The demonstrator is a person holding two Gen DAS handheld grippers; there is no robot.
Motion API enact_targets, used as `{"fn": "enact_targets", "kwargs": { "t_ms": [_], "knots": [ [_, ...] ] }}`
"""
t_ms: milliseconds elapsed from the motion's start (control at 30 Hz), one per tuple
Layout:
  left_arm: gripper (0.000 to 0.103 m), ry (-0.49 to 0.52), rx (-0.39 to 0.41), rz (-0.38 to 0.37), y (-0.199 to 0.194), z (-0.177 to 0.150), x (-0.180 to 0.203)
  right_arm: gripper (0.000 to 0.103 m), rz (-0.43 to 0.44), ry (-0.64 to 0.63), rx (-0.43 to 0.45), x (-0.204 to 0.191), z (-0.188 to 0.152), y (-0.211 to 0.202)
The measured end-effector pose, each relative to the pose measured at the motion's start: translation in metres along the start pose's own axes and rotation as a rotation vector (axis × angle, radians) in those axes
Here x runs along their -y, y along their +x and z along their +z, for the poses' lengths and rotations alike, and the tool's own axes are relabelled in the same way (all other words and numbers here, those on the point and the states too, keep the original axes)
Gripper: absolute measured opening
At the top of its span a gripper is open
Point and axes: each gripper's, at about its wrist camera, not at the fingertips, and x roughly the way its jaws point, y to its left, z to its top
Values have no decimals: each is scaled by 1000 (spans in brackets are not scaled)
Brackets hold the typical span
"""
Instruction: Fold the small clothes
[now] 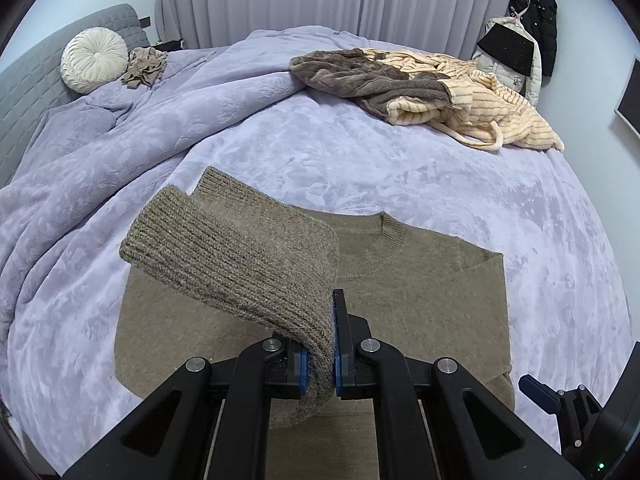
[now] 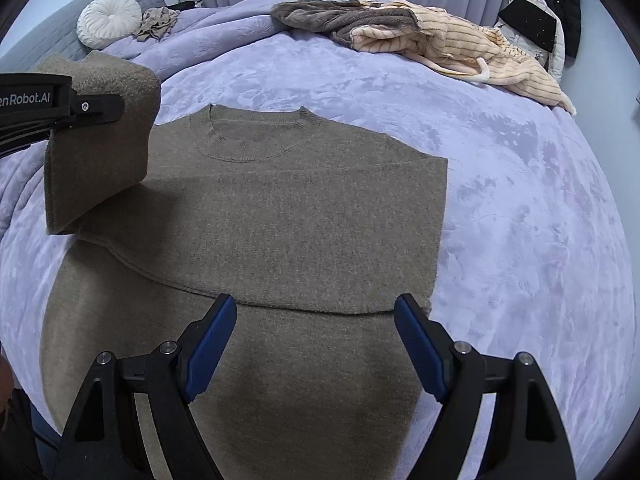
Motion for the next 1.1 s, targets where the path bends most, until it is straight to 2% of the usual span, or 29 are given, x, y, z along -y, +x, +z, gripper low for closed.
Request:
{"fn": "enact_targets", "kwargs": {
  "t_ms": [233, 433, 667, 767, 800, 833, 900, 933, 967, 1100],
  "knots": [
    [10, 80, -16, -2, 10, -9, 44, 84, -8, 43, 14, 28, -10, -3],
    [10, 141, -58, 0, 36, -20, 79, 84, -10, 83, 6, 51, -18, 5],
    [10, 193, -83, 1, 73, -44, 106, 84, -6, 132, -13, 71, -33, 14],
    [10, 176, -99, -40, 85, -50, 108, 84, -4, 148, -21, 77, -39, 18],
    [13, 167, -121, -54, 90, -52, 107, 84, -3, 153, -23, 78, -42, 18],
    [20, 161, -149, -74, 96, -53, 107, 84, 1, 158, -24, 79, -43, 19],
    [67, 148, -172, -109, 101, -56, 106, 84, 8, 163, -23, 82, -47, 20],
    [75, 138, -160, -110, 100, -58, 105, 84, 10, 165, -22, 82, -48, 20],
    [81, 131, -144, -111, 97, -59, 103, 84, 13, 166, -20, 83, -48, 21],
    [80, 133, -177, -188, 89, -61, 96, 84, 36, 183, -15, 88, -52, 21]
  ]
}}
